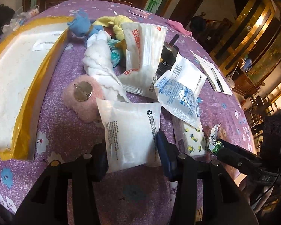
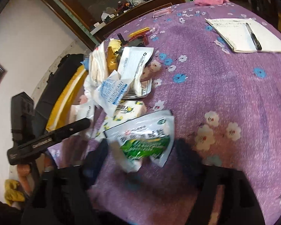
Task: Organize soft objects
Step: 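Grasp the white packet with the left tool while the right grasps the green sachet, then carry both items into the yellow-rimmed white box and open both tools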
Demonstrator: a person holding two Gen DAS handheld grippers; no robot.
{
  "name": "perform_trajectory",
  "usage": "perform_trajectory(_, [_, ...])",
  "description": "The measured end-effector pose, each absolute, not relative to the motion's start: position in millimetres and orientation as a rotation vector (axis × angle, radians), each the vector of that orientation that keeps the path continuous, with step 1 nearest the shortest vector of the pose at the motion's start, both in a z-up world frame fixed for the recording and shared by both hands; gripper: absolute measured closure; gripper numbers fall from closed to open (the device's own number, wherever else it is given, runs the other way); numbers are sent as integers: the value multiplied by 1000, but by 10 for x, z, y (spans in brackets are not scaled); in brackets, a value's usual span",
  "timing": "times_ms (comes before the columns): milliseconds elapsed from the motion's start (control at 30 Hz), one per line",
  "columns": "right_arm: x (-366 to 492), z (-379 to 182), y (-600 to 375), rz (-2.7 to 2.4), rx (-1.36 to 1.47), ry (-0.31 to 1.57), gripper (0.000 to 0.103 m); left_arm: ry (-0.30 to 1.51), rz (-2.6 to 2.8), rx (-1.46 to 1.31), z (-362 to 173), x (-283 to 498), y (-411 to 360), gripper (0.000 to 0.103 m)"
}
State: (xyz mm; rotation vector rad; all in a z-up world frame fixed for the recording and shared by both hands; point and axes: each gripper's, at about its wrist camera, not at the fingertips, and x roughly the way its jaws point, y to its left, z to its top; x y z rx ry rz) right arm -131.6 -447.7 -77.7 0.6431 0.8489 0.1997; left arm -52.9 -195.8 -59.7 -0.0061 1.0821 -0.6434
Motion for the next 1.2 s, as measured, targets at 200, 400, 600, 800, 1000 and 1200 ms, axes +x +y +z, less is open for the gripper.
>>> perform_trajectory(200, [-1293,-723,-4342,112,519,860,34,1102,-644,-26,-623,-501,-1943,58])
perform_trajectory(400, [-1410,-668,-4394,117,512,856,63,1093,-663,-43,-592,-553,-1905,58])
perform_trajectory(600, [-1453,-532,-4447,102,506,841,70,1078,-677,-46,-543,-578,-1904,58])
perform_trajectory(800, [-1443,-106,-4337,93,454,728,71,1067,-714,-99,-410,-571,-1858,58])
perform_trajectory(1000, [-1234,133,-4091,250,463,641,70,989,-704,-168,-54,-644,-1530,58])
perform_trajectory(1200, [-642,305,-3467,463,447,637,70,889,-462,-241,284,-274,-696,58])
